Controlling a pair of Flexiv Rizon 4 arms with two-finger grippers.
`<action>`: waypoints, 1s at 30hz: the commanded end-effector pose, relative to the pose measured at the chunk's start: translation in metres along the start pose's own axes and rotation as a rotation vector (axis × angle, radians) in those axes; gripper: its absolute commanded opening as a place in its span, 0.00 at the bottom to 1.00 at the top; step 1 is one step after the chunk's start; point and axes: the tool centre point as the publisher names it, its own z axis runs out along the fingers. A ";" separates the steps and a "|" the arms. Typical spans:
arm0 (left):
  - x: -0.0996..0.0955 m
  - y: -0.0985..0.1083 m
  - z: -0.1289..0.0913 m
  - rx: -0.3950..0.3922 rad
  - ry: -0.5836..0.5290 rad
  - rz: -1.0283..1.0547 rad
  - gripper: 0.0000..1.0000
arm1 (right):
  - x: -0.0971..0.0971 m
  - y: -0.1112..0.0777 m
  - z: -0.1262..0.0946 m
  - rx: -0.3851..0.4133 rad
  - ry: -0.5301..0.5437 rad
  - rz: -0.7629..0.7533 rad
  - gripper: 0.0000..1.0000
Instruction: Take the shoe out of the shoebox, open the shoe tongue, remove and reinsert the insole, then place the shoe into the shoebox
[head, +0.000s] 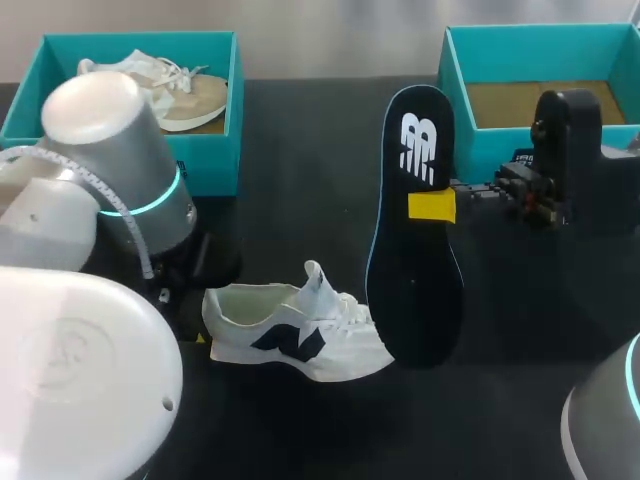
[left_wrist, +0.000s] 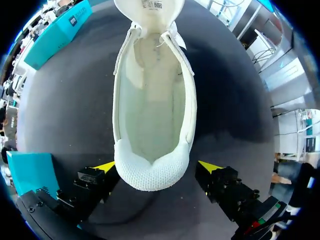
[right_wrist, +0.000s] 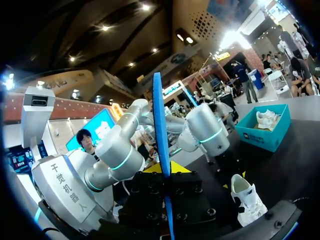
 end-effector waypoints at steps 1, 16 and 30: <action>0.000 -0.006 -0.004 -0.083 -0.005 0.006 1.00 | 0.004 -0.003 0.000 -0.005 -0.009 0.001 0.00; 0.000 -0.012 -0.010 -0.134 -0.014 0.028 1.00 | 0.004 -0.003 0.000 -0.005 -0.009 0.001 0.00; -0.012 -0.039 -0.063 -0.100 -0.023 0.049 1.00 | 0.004 -0.003 0.000 -0.005 -0.009 0.001 0.00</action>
